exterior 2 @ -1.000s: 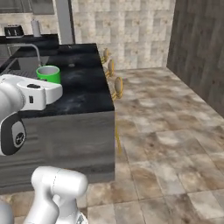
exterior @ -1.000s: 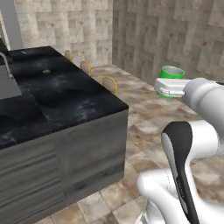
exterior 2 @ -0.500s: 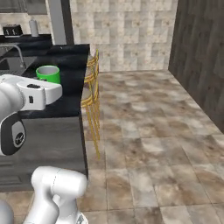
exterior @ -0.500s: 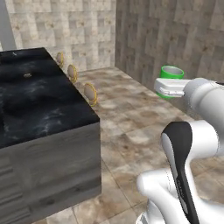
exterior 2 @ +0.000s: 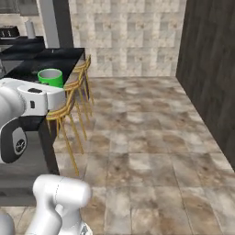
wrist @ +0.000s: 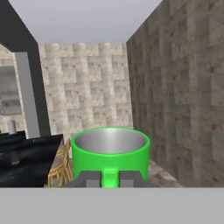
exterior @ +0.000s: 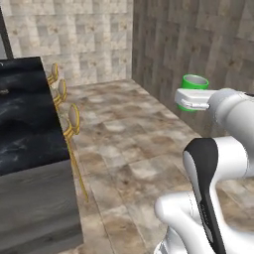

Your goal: Open the cabinet directly in front. Then move the liquor and the mug to the dining counter with the jar on it.

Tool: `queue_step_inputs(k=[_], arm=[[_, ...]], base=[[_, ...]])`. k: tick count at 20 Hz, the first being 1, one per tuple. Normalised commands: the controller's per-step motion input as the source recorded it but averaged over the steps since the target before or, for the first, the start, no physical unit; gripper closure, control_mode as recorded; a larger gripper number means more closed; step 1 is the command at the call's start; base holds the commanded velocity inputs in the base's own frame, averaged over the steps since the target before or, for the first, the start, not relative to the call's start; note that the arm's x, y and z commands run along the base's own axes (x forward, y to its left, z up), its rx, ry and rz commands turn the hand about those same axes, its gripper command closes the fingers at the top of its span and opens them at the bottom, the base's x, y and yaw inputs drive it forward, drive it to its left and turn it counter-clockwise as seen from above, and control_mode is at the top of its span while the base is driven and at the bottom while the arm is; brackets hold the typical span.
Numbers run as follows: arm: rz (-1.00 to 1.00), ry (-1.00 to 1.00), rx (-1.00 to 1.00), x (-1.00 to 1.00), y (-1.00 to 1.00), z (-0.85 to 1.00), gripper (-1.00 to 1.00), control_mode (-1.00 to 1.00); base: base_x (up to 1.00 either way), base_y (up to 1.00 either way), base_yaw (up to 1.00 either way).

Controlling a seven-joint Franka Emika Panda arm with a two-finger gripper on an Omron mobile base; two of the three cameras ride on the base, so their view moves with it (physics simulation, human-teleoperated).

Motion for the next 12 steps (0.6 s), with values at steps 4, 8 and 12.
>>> queue_step_inputs(k=[4, 8, 12], arm=[[0.00, 0.00, 0.00, 0.00, 0.00, 0.00, 1.00, 1.00], [0.00, 0.00, 0.00, 0.00, 0.00, 0.00, 1.00, 1.00], [0.00, 0.00, 0.00, 0.00, 0.00, 0.00, 1.00, 1.00]], base=[[0.81, -1.00, 0.20], [0.94, -1.00, 0.22], [1.00, -0.94, 0.33]])
